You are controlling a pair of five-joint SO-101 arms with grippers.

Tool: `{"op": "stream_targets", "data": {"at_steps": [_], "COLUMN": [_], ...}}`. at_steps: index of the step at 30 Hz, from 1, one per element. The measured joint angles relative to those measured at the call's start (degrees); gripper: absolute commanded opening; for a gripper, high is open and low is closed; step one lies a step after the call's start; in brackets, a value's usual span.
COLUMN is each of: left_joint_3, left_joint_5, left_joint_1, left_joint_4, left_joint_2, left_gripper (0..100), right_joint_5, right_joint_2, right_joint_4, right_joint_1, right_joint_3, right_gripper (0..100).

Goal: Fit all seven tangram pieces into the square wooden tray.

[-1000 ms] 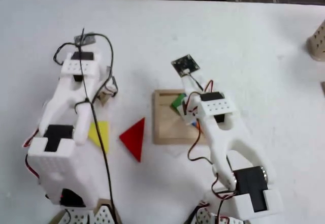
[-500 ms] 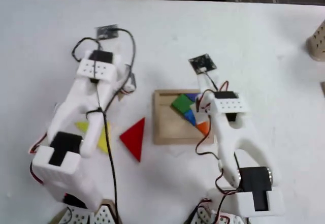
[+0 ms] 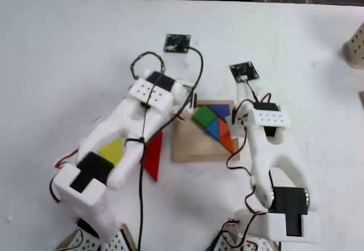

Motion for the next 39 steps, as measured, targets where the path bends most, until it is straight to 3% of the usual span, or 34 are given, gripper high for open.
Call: {"op": "stream_targets", "data": {"at_steps": [6,11,18,23,27,32,39], "left_joint_3": [5.9,6.4,6.4,6.4,6.4,6.4,6.4], "left_joint_5": [-0.6,-8.2,-29.0,-38.0,-38.4,-33.1,-29.6], "left_joint_1": [0.2,4.2,9.3,9.2,9.2,7.2,4.7], "left_joint_4": [-9.2,-10.4,-10.4,-10.4,-10.4,-10.4,-6.4], "left_joint_2": [0.0,0.0,0.0,0.0,0.0,0.0,-0.5], "left_gripper": [13,13,13,15,28,43,45], "right_joint_5": [0.0,0.0,0.0,0.0,0.0,0.0,0.0], "right_joint_2": [0.0,0.0,0.0,0.0,0.0,0.0,0.0], "right_joint_4": [0.0,0.0,0.0,0.0,0.0,0.0,0.0], "right_joint_1": [0.1,0.1,0.2,0.3,0.3,0.1,0.1], "right_joint_3": [0.0,0.0,0.0,0.0,0.0,0.0,0.0], "right_gripper": [1.8,1.8,1.8,1.8,1.8,1.8,1.8]}}
